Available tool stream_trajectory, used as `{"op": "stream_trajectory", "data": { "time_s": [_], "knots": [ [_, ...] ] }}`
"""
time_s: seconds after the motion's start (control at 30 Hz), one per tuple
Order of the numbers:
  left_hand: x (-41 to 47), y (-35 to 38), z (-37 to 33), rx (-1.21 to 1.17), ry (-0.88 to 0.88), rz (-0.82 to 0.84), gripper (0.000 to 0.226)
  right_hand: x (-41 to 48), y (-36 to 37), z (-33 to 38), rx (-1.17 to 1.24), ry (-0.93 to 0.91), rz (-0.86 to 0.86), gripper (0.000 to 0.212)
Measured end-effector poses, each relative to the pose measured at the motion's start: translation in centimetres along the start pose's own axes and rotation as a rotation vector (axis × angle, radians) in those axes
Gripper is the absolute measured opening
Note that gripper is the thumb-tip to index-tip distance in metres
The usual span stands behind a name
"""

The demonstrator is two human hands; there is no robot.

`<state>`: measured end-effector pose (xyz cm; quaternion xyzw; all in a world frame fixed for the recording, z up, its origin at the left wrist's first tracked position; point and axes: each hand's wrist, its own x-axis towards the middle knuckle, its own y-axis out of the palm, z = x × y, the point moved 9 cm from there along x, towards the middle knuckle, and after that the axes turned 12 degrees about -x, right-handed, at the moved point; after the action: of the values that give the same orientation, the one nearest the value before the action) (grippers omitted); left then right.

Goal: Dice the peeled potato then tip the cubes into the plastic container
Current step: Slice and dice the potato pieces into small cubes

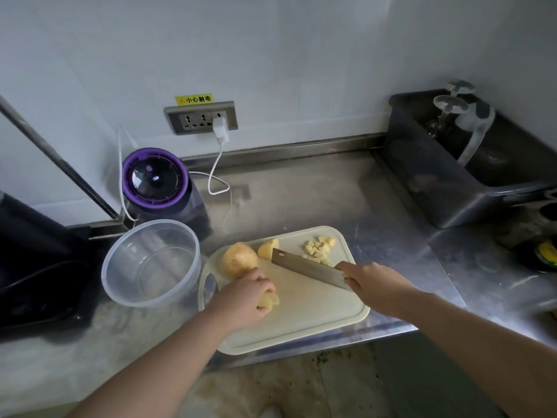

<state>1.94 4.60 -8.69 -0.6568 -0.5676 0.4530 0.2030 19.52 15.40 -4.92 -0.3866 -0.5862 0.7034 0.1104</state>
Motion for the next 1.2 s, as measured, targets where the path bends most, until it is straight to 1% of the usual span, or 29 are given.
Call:
{"op": "stream_trajectory", "data": {
  "time_s": [0.1,0.2,0.4,0.47,0.53,0.63,0.7,0.77,0.8,0.87,0.93,0.97,1.0,1.03,1.1,1.17,1.2],
  "knots": [
    [0.1,-0.4,-0.6,0.006,-0.004,-0.066,0.031,-1.0,-0.1,-0.2,0.011,-0.006,-0.016,0.029],
    [0.1,-0.8,-1.0,0.015,-0.007,-0.112,0.034,-1.6,-0.3,-0.3,0.012,0.0,-0.026,0.031],
    [0.8,-0.5,-0.6,0.036,-0.074,-0.046,0.036,-2.5,0.0,-0.6,0.034,0.011,-0.006,0.032],
    [1.0,-0.5,-0.3,0.035,-0.118,-0.04,0.034,-2.7,0.0,-0.7,0.037,0.015,-0.003,0.032],
    [1.0,-0.5,-0.4,0.084,-0.145,-0.034,0.032,-2.9,0.1,-0.7,0.04,0.017,0.001,0.032],
    [1.0,-0.4,-1.0,0.171,-0.136,-0.047,0.032,-3.4,0.1,-0.6,0.043,0.021,0.008,0.033],
    [1.0,0.0,-1.3,0.132,-0.151,-0.051,0.026,-3.8,0.1,-0.6,0.047,0.02,0.011,0.031],
    [1.2,0.7,-1.1,-0.003,-0.217,-0.033,0.024,-4.2,0.2,-0.8,0.055,0.027,0.008,0.029],
    [1.4,1.2,-0.9,-0.135,-0.271,-0.032,0.023,-4.4,0.2,-1.0,0.061,0.032,0.007,0.029],
    [1.9,2.2,-0.7,-0.526,-0.389,-0.07,0.022,-4.9,0.1,-1.3,0.076,0.05,0.009,0.028],
    [2.1,3.3,-1.2,-0.942,-0.508,-0.129,0.027,-5.3,0.1,-1.6,0.087,0.076,0.019,0.026],
    [2.3,3.7,-1.5,-1.089,-0.55,-0.162,0.029,-5.5,0.2,-1.8,0.094,0.084,0.018,0.024],
    [2.5,4.1,-1.6,-1.162,-0.573,-0.181,0.03,-5.7,0.2,-1.9,0.089,0.091,0.017,0.023],
    [2.6,4.2,-1.8,-1.152,-0.573,-0.184,0.031,-5.8,0.2,-1.8,0.082,0.099,0.018,0.022],
    [2.7,3.7,-1.9,-0.922,-0.503,-0.138,0.035,-6.0,0.8,-1.6,0.078,0.113,0.036,0.022],
    [2.5,2.8,-1.9,-0.668,-0.435,-0.108,0.033,-6.1,1.5,-1.1,0.09,0.125,0.06,0.025],
    [2.3,2.5,-1.7,-0.6,-0.419,-0.109,0.03,-6.1,1.7,-0.7,0.089,0.13,0.073,0.028]
  ]
}}
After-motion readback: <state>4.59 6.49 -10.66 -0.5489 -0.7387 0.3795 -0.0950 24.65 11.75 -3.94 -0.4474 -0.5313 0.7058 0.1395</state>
